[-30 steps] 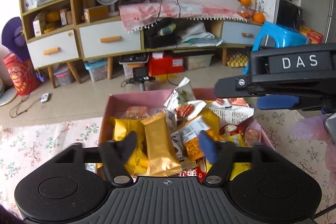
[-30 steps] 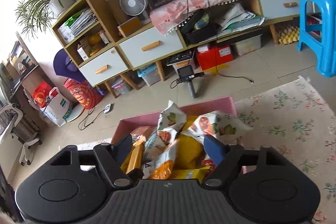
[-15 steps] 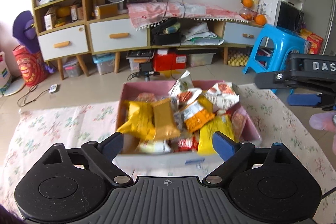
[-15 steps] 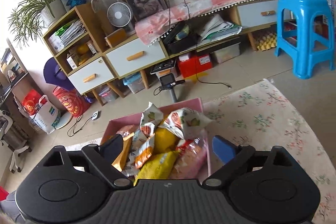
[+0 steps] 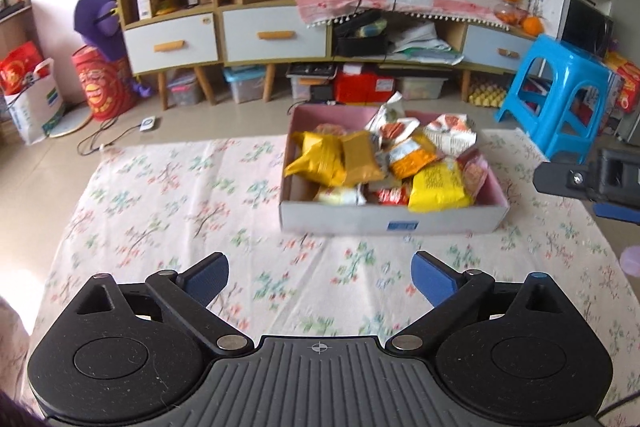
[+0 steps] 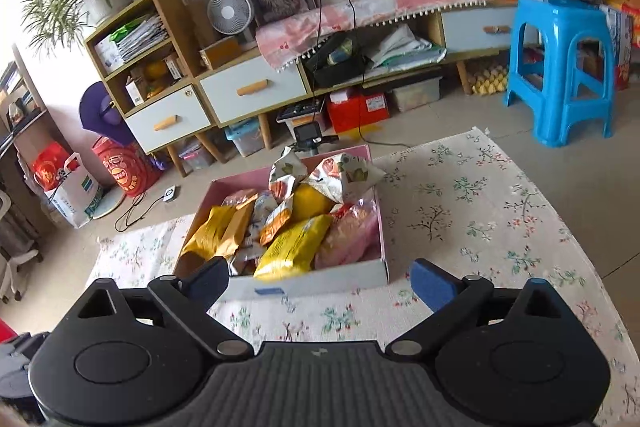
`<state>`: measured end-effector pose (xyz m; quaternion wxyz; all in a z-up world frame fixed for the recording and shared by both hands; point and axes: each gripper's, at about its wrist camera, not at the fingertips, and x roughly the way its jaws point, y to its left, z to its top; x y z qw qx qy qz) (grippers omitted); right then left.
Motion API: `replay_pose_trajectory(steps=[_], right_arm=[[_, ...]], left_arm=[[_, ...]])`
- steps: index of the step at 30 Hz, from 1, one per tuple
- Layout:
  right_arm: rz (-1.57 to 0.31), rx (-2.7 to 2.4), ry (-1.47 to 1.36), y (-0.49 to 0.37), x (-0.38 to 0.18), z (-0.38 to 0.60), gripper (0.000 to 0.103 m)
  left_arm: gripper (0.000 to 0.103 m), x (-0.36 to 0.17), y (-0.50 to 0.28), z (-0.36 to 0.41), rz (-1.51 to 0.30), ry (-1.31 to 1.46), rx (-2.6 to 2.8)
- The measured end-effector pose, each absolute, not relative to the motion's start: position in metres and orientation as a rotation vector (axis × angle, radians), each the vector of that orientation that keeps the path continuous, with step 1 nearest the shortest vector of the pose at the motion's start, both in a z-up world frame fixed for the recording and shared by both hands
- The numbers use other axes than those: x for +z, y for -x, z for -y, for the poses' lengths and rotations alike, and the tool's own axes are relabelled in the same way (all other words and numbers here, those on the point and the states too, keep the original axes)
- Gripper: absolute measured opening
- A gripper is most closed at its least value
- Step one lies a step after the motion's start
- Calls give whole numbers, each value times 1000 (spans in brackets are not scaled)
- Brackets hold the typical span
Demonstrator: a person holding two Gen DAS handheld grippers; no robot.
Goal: Organize snacks
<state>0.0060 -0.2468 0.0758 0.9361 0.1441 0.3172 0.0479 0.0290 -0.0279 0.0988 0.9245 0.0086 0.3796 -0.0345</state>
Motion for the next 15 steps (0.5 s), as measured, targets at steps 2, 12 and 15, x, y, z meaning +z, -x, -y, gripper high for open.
replay_pose_trajectory(steps=[2,12,15], right_arm=[[-658,101,-291,4,70,244,90],[-683,73,-91,19,64,210,91],[-695,81,-74,19,63,205,91]], left_arm=[[100,96,-22,25,-783,-18,-54],[103,93,-11,26,-821,-22,-12],[103,89,-14,25,-833,-25,10]])
